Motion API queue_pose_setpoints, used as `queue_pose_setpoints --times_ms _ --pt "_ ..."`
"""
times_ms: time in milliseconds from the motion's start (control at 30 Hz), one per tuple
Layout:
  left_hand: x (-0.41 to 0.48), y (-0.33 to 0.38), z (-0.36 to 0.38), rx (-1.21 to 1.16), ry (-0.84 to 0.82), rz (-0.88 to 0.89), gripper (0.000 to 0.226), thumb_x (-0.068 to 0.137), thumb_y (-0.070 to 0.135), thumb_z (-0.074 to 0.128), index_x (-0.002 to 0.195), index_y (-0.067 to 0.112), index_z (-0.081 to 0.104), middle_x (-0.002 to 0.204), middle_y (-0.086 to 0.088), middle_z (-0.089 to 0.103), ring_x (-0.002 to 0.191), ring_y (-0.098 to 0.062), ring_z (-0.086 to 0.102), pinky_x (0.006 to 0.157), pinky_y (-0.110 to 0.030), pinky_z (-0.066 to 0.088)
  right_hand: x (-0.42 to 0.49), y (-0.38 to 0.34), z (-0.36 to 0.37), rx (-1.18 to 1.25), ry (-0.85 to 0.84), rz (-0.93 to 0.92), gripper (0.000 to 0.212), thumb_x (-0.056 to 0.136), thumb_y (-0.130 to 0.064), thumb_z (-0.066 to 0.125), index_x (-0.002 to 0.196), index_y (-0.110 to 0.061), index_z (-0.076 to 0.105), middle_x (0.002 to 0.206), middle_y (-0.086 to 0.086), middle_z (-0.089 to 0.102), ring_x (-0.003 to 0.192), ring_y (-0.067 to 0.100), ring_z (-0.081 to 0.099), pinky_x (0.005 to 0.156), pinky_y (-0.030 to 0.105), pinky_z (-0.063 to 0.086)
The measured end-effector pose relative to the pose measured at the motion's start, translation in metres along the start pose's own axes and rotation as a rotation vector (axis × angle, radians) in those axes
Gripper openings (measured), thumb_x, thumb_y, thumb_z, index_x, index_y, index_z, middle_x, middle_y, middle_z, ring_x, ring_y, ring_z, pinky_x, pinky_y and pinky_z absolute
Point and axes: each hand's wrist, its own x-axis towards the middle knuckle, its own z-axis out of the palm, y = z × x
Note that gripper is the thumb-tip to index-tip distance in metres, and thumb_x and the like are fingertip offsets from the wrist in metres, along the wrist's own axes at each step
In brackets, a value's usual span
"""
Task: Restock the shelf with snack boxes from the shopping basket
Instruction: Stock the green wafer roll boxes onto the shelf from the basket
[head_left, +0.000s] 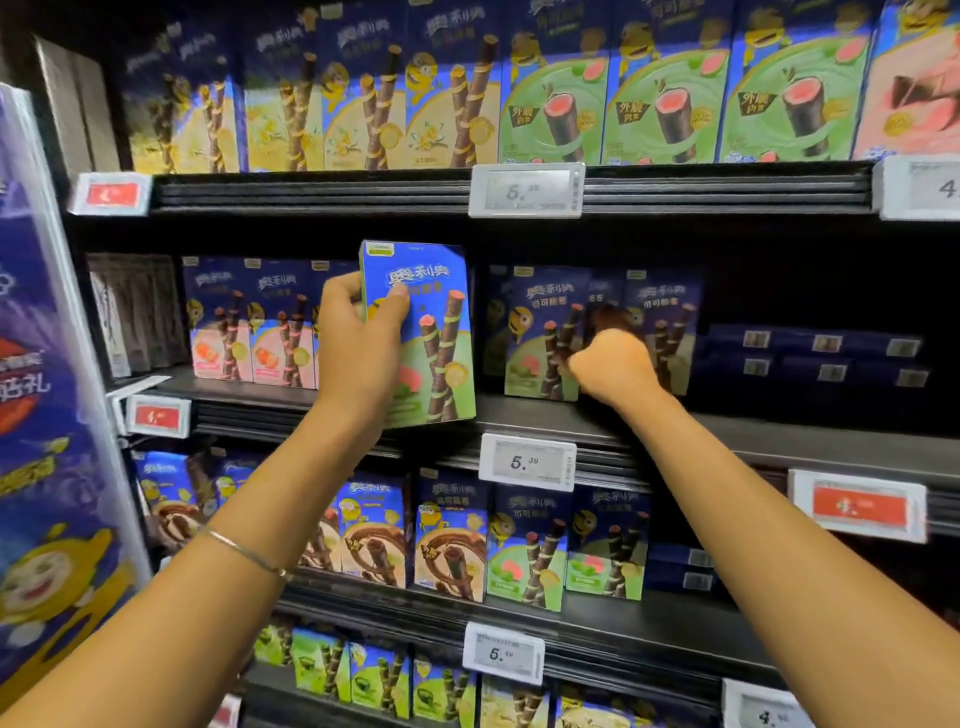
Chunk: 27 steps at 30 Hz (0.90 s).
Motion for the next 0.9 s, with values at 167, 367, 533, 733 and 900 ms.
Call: queue_pose_setpoints --times_ms 167,367,533,733,900 --pt "0.004 -0.001 0.0 -0.027 0.007 -0.027 0.022 0.106 0.015 0.059 0.126 0.008 0.053 0.1 0.008 0.069 0.069 0.011 0.068 0.059 -0.011 0.05 0.015 -0.016 0.02 -0.054 -0.029 -0.02 0.037 0.096 -0.02 0.061 0.126 0.0 0.057 0.13 0.025 0.059 0.118 0.041 0.057 0.089 0.037 0.046" --pt "0.01 0.0 -0.002 -0.069 0.008 -0.062 0.024 0.105 0.015 0.06 0.127 0.007 0.054 0.105 0.003 0.07 0.073 0.007 0.07 0.063 -0.015 0.053 0.032 -0.03 0.032 -0.071 0.027 -0.008 0.046 0.089 -0.021 0.073 0.129 -0.005 0.057 0.133 0.021 0.06 0.124 0.038 0.058 0.099 0.039 0.049" --pt "0.012 0.0 -0.004 -0.091 -0.012 -0.079 0.022 0.105 0.017 0.06 0.124 0.01 0.053 0.095 0.009 0.071 0.071 0.006 0.071 0.059 -0.016 0.054 0.04 -0.036 0.042 -0.121 0.052 0.006 0.046 0.09 -0.021 0.071 0.13 -0.005 0.054 0.127 0.02 0.064 0.121 0.035 0.061 0.104 0.043 0.044" --pt "0.01 0.004 -0.005 -0.084 -0.026 -0.073 0.023 0.106 0.017 0.06 0.125 0.007 0.053 0.103 0.004 0.072 0.073 0.004 0.072 0.06 -0.017 0.054 0.039 -0.03 0.037 -0.051 -0.001 -0.007 0.053 0.089 -0.026 0.074 0.132 -0.005 0.053 0.13 0.018 0.061 0.119 0.035 0.06 0.087 0.031 0.046" --pt "0.007 0.005 0.002 -0.127 -0.026 -0.085 0.021 0.105 0.016 0.06 0.124 0.009 0.053 0.089 0.011 0.076 0.076 -0.002 0.074 0.069 -0.027 0.058 0.012 -0.018 0.012 0.162 0.073 -0.037 0.036 0.09 -0.025 0.071 0.116 -0.001 0.065 0.112 0.019 0.067 0.105 0.037 0.064 0.082 0.036 0.052"
